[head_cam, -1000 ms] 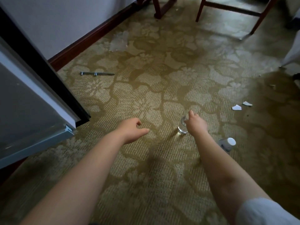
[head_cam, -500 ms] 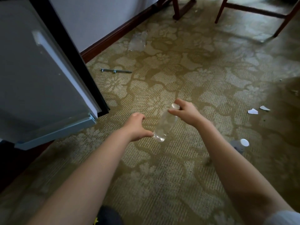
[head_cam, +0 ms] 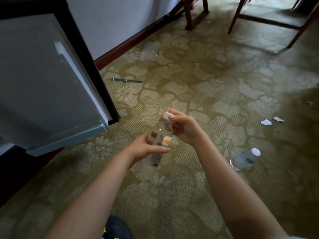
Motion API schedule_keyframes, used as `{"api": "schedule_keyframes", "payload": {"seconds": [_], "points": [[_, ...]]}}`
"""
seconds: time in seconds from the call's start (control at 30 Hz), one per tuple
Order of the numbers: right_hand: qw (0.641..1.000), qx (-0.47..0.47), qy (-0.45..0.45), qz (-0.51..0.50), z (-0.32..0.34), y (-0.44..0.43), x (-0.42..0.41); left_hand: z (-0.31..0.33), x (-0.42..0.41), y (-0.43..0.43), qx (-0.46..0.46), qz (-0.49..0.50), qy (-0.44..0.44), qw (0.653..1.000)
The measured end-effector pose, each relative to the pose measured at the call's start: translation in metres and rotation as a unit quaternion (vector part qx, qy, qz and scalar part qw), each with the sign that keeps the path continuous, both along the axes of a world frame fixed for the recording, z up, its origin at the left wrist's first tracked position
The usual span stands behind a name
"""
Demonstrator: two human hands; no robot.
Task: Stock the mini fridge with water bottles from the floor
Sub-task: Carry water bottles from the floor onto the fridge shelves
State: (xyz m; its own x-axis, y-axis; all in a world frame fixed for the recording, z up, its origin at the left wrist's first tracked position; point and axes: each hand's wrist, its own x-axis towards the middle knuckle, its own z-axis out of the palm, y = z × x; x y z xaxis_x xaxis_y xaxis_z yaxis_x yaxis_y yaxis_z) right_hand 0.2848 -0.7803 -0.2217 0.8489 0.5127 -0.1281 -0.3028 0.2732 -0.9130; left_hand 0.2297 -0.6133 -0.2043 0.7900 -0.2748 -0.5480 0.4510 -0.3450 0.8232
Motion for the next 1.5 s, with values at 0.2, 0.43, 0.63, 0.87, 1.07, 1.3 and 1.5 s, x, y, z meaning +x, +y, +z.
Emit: {"api": "schedule_keyframes", "payload": {"seconds": [0.2,0.43,0.63,0.87,1.07,1.3,1.5], "points": [[0.998,-0.021,0.064,0.020,-0.016,-0.027,-0.016,-0.003,0.001,-0.008,0.061,-0.065,0.015,0.996],[0.810,-0.563,0.055,-0.156,-0.072,-0.120,-0.028,-0.011,0.010,-0.028,0.176,-0.033,-0.061,0.982],[0.634,-0.725,0.094,-0.253,-0.103,-0.196,-0.051,-0.005,0.022,-0.060,0.204,-0.057,-0.133,0.968],[0.667,-0.631,0.229,-0.323,-0.131,-0.220,-0.064,-0.006,0.016,-0.075,0.201,-0.066,-0.149,0.966],[0.713,-0.534,0.219,-0.398,-0.135,-0.197,-0.067,-0.008,0.014,-0.076,0.204,-0.075,-0.141,0.966],[0.773,-0.509,0.175,-0.336,-0.126,-0.164,-0.056,-0.001,0.005,-0.056,0.202,-0.033,-0.169,0.964],[0.852,-0.454,0.056,-0.253,-0.095,-0.098,-0.039,0.014,-0.005,-0.022,0.168,0.092,-0.180,0.965]]}}
